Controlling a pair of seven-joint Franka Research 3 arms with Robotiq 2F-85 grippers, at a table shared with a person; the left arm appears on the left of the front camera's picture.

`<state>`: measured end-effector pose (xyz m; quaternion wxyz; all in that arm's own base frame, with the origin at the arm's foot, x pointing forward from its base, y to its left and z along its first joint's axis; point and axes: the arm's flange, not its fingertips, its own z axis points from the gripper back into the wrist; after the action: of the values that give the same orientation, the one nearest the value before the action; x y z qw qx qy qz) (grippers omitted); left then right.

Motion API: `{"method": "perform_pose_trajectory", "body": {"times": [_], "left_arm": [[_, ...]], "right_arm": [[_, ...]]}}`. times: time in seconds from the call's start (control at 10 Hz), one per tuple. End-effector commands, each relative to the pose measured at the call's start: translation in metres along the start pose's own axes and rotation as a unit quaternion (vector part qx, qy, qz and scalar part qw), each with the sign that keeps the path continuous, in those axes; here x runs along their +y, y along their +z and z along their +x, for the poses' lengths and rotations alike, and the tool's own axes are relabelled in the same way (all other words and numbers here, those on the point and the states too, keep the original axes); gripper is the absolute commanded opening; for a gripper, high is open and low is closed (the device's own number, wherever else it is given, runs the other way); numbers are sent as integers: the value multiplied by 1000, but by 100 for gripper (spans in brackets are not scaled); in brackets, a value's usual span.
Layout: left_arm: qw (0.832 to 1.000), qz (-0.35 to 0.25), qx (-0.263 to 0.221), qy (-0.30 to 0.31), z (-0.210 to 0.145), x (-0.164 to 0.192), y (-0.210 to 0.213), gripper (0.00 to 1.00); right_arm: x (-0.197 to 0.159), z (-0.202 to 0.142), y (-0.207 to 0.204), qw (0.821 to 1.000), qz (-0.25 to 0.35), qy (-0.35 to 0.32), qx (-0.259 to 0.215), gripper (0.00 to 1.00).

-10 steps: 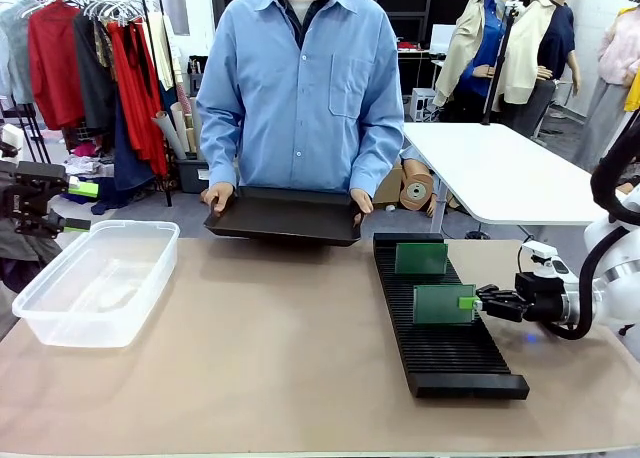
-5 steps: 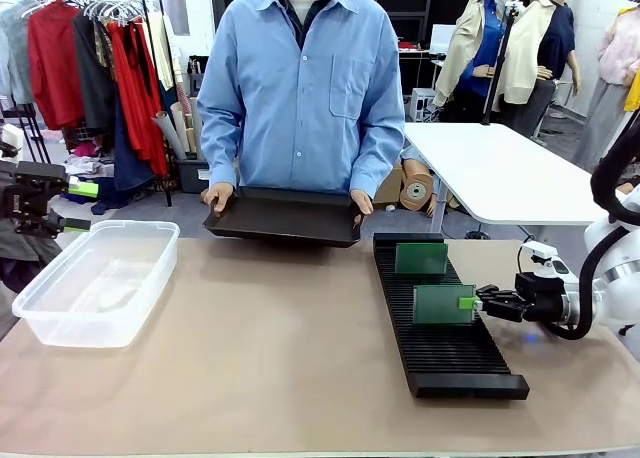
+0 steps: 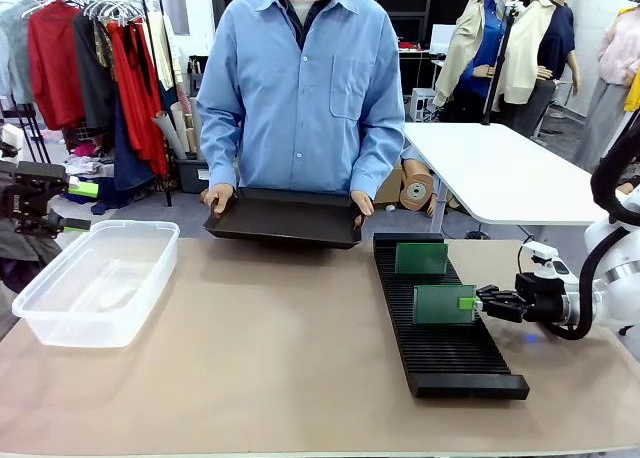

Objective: Sort PCBs into racks and boxes based on the side picked up.
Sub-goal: If the short side of the Blank PCB is picked up, insert it into the PCB Rack ; if the long side is picked up, place it in the Organizing box.

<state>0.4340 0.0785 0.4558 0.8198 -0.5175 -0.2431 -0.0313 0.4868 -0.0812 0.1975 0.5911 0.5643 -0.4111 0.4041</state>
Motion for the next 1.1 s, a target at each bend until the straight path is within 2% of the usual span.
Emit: {"method": "perform_pose_trajectory", "body": {"times": [0.0, 1.0], "left_arm": [[1000, -3, 0, -2, -1, -2, 1, 100], [1000, -3, 0, -2, -1, -2, 1, 100]], "right_arm": [[3, -5, -2, 1000, 0, 19, -14, 0], [0, -1, 0, 1000, 0, 5, -2, 0]]}}
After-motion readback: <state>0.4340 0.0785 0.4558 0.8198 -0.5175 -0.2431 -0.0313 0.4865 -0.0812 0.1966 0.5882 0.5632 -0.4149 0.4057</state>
